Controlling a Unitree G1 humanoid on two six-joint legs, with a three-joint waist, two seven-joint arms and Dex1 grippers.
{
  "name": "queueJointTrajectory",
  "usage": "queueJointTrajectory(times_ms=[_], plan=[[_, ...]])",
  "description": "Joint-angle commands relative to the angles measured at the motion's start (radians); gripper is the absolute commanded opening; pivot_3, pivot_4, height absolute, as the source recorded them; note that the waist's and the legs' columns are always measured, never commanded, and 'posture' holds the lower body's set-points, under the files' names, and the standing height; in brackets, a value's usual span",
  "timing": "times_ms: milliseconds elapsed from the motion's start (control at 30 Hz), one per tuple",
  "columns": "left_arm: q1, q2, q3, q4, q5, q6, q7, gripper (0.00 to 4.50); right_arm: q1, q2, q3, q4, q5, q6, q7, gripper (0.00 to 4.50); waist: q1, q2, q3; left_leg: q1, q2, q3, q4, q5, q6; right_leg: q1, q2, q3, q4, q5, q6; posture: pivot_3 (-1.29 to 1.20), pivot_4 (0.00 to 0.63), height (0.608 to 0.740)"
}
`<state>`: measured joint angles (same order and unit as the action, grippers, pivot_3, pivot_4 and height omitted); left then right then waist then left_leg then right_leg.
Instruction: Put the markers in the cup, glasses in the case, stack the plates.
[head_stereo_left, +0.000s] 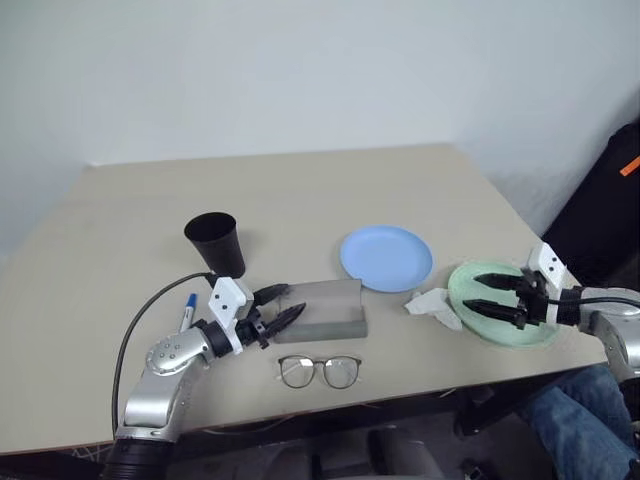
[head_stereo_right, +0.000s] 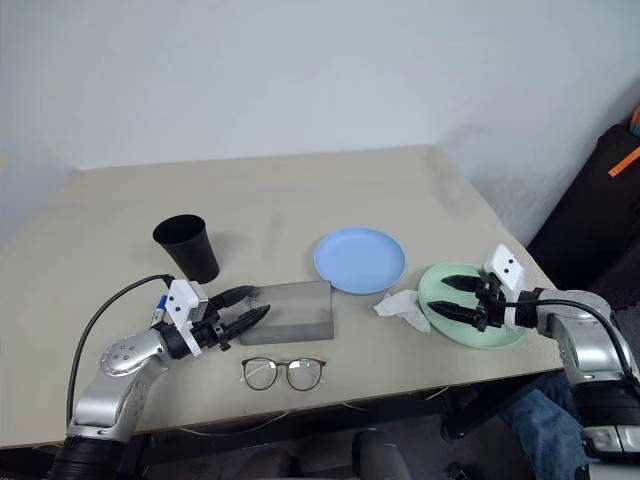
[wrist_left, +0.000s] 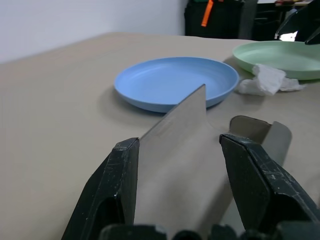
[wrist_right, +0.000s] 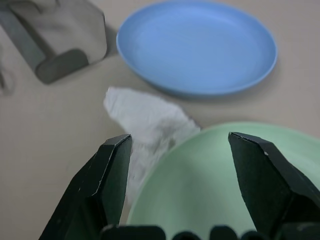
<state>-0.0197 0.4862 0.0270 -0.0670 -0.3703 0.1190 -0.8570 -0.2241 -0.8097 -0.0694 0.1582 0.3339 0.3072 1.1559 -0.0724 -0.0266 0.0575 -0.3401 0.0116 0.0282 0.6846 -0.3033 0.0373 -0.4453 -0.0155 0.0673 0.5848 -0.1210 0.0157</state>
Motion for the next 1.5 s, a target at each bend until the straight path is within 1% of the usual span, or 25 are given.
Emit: queueJointTrajectory(times_ms=[33, 167, 300, 400, 467, 567, 667, 867, 1033, 1133, 1333, 1500], plan=[[-0.047, 0.004, 0.002, 0.007, -0.002, -0.012, -0.018, 2.66, 0.009, -0.036, -0.042, -0.077, 0.012, 0.031, -0.021, 3.35, 0.000, 0.000, 0.000, 0.000, 0.000, 0.000, 0.000, 0.000, 0.000, 0.000, 0.000, 0.000, 0.000, 0.000, 0.000, 0.00, 0.000, 0.740], [-0.076, 0.000, -0.005, 0.017, -0.004, -0.007, -0.030, 2.66, 0.035, -0.068, -0.042, -0.137, 0.008, 0.087, -0.035, 3.35, 0.000, 0.000, 0.000, 0.001, 0.000, 0.001, 0.001, 0.000, 0.000, 0.001, 0.000, 0.000, 0.000, 0.000, 0.000, 0.00, 0.000, 0.740], [-0.093, -0.003, -0.014, 0.033, -0.003, -0.010, -0.048, 2.66, 0.083, -0.126, -0.050, -0.222, 0.038, 0.151, 0.001, 3.35, 0.000, 0.000, 0.000, 0.001, 0.000, 0.000, 0.001, 0.000, 0.000, 0.000, 0.000, 0.000, 0.000, 0.000, 0.000, 0.00, 0.000, 0.740], [-0.106, -0.013, -0.024, 0.043, 0.001, -0.011, -0.052, 2.66, 0.111, -0.165, -0.036, -0.250, 0.031, 0.155, 0.029, 3.35, 0.000, 0.000, 0.000, 0.000, 0.000, 0.000, 0.001, 0.000, 0.000, 0.000, 0.000, 0.000, 0.000, 0.000, 0.000, 0.00, 0.000, 0.740], [-0.111, -0.022, -0.030, 0.049, 0.007, -0.014, -0.051, 2.66, 0.118, -0.170, -0.020, -0.250, 0.021, 0.154, 0.031, 3.35, 0.000, -0.001, 0.000, 0.000, 0.000, 0.000, 0.001, 0.000, 0.000, 0.000, 0.000, 0.000, -0.001, 0.000, 0.000, 0.00, 0.000, 0.740], [-0.115, -0.030, -0.035, 0.055, 0.011, -0.019, -0.050, 2.66, 0.121, -0.144, 0.012, -0.248, 0.003, 0.144, 0.012, 3.35, 0.000, -0.002, 0.000, 0.000, 0.000, 0.001, 0.001, 0.000, 0.000, 0.001, 0.000, 0.000, -0.001, 0.000, 0.000, 0.00, 0.000, 0.740], [-0.110, -0.036, -0.039, 0.049, 0.011, -0.019, -0.046, 2.66, 0.105, -0.071, 0.047, -0.217, -0.041, 0.122, -0.077, 3.35, -0.001, -0.002, 0.000, 0.001, 0.000, 0.000, 0.001, 0.000, 0.000, 0.000, 0.000, 0.000, -0.001, 0.000, 0.000, 0.00, 0.000, 0.740], [-0.107, -0.032, -0.033, 0.039, 0.009, -0.013, -0.042, 2.66, 0.098, 0.037, 0.079, -0.189, -0.095, 0.105, -0.199, 3.35, 0.000, -0.001, 0.000, 0.000, 0.001, 0.000, 0.001, 0.000, 0.000, 0.000, 0.000, -0.001, -0.001, 0.000, 0.000, 0.00, 0.000, 0.740], [-0.109, -0.025, -0.031, 0.036, 0.008, -0.012, -0.041, 2.66, 0.092, 0.074, 0.092, -0.155, -0.129, 0.076, -0.240, 3.35, 0.000, -0.001, 0.000, 0.000, 0.000, 0.000, 0.001, 0.000, 0.000, 0.000, 0.000, -0.001, -0.001, 0.000, 0.000, 0.00, 0.000, 0.740], [-0.114, -0.023, -0.033, 0.038, 0.010, -0.011, -0.042, 2.70, 0.090, 0.077, 0.089, -0.143, -0.133, 0.070, -0.239, 2.74, 0.000, -0.001, 0.000, 0.000, 0.000, 0.000, 0.001, 0.000, 0.000, 0.000, 0.000, 0.000, -0.001, 0.000, 0.000, 0.00, 0.000, 0.740], [-0.117, -0.021, -0.033, 0.041, 0.012, -0.014, -0.043, 2.70, 0.098, 0.069, 0.082, -0.140, -0.133, 0.057, -0.229, 0.74, 0.000, -0.002, 0.000, 0.000, 0.000, 0.000, 0.001, 0.000, 0.000, 0.001, 0.000, -0.001, -0.001, 0.000, 0.000, 0.00, 0.000, 0.740], [-0.124, -0.024, -0.036, 0.050, 0.016, -0.017, -0.042, 2.70, 0.094, 0.056, 0.074, -0.135, -0.136, 0.047, -0.219, 0.74, -0.001, -0.003, 0.000, 0.001, 0.001, 0.002, 0.001, 0.000, 0.000, 0.001, 0.000, 0.000, -0.001, 0.000, 0.000, 0.00, 0.000, 0.740]])
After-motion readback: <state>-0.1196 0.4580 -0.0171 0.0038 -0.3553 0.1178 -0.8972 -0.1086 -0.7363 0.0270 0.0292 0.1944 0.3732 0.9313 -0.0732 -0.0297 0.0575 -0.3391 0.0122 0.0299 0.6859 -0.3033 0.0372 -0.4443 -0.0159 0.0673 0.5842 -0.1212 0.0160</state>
